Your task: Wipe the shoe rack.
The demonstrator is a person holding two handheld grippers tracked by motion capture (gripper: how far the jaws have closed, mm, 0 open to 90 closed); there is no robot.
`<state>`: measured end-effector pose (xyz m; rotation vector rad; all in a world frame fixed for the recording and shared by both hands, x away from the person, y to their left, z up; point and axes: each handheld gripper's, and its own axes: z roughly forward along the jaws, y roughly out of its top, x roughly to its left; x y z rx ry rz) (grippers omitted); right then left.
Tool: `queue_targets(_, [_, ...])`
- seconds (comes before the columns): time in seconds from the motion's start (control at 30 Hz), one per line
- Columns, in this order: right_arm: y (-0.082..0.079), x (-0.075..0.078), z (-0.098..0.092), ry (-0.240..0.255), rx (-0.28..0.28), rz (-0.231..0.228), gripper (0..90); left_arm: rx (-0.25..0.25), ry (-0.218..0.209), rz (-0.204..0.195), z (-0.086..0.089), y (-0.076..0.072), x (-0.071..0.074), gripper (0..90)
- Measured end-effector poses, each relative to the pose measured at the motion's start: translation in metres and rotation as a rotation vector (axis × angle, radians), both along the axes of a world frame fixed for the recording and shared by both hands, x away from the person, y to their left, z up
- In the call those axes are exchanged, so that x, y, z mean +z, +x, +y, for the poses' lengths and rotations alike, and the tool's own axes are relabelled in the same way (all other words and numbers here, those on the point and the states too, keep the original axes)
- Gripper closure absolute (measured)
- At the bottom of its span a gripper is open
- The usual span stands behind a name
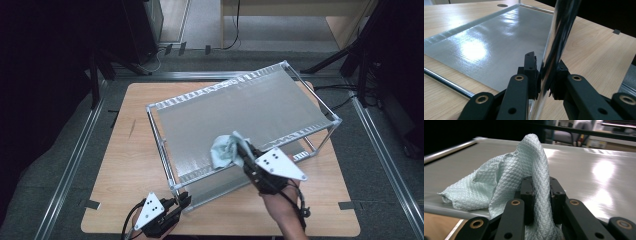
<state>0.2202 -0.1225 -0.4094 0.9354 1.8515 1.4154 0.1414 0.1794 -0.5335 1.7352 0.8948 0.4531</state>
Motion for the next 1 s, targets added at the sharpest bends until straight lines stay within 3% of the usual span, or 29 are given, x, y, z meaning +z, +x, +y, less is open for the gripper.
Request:
queue_targets(0.13, [0.013, 0.002, -0.034, 0.001, -0.102, -0.001, 78.1, -0.002, -0.003, 0.001, 0.000, 0.000, 0.000, 79.2])
queue_targets(0.37, [0.033, 0.001, -0.095, 0.065, -0.260, 0.006, 78.1, -0.003, -0.008, 0.001, 0.000, 0.000, -0.001, 79.2])
queue_targets(0.53, [0.038, 0.000, -0.114, 0.090, -0.324, 0.002, 78.3, -0.002, -0.007, 0.002, 0.000, 0.000, -0.001, 79.2])
queue_targets(0.63, [0.035, 0.000, -0.109, 0.075, -0.335, 0.000, 79.1, 0.000, -0.021, 0.014, 0.000, 0.001, -0.001, 79.0])
queue_targets(0.7, [0.033, 0.001, -0.103, 0.077, -0.314, 0.009, 79.4, 0.001, -0.015, 0.012, 0.000, 0.001, -0.001, 79.0])
queue_targets(1.0, [0.016, 0.000, -0.045, 0.052, -0.149, 0.026, 79.7, 0.004, -0.010, 0.011, -0.001, 0.001, -0.002, 79.1])
